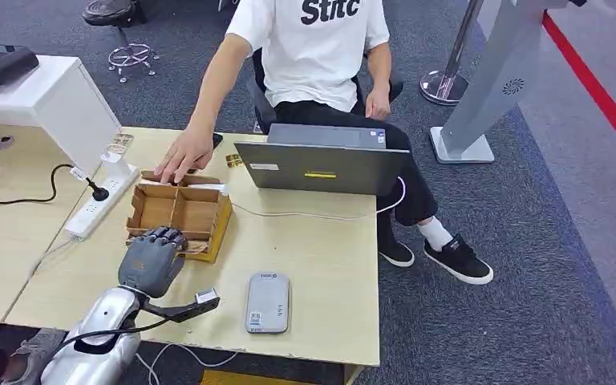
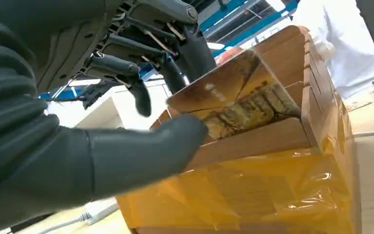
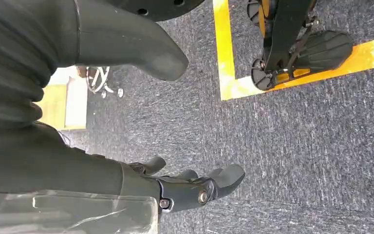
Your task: Pass the card to the sensor for recognition and then transmit it.
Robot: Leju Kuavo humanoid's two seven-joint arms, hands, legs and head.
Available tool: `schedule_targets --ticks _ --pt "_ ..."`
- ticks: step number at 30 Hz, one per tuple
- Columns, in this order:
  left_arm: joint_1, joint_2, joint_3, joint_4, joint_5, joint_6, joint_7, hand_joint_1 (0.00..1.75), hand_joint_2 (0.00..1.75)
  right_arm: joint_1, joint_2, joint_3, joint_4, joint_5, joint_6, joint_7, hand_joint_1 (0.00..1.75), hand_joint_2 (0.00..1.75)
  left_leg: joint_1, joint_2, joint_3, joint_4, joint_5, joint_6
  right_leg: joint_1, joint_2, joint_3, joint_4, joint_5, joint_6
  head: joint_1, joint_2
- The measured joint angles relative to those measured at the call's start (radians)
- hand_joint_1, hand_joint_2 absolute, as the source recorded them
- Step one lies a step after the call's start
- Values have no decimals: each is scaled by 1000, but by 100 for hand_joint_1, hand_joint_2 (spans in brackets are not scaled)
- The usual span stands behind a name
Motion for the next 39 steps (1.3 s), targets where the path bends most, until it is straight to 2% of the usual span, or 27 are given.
schedule_targets --ticks 8,11,14,21,25,31,39 --pt "-11 0 0 8 8 -11 -2 175 175 0 0 0 0 2 5 -5 0 175 0 0 0 0 0 0 0 0 0 0 0 0 0 0" --pt "-16 1 0 7 21 27 16 175 175 0 0 0 0 5 3 -8 0 175 0 0 0 0 0 0 0 0 0 0 0 0 0 0" --pt "-26 16 9 -40 58 55 28 175 175 1 0 0 0 12 2 -23 0 175 0 0 0 0 0 0 0 0 0 0 0 0 0 0" --pt "-57 37 40 -103 69 56 25 175 175 1 0 0 0 18 1 -29 0 175 0 0 0 0 1 0 0 0 0 1 0 0 0 0" --pt "-77 51 62 -137 99 95 34 175 175 1 0 0 0 21 1 -35 0 175 0 0 0 0 1 0 0 0 0 1 0 0 0 0" --pt "-158 116 140 -246 178 3 29 175 175 1 0 -1 0 31 2 -33 0 175 1 0 0 0 1 0 0 0 0 1 1 -1 0 0" --pt "-162 130 172 -269 188 8 16 175 175 1 0 -1 0 37 6 -27 0 175 0 0 0 0 1 0 0 0 0 1 1 -1 0 0"
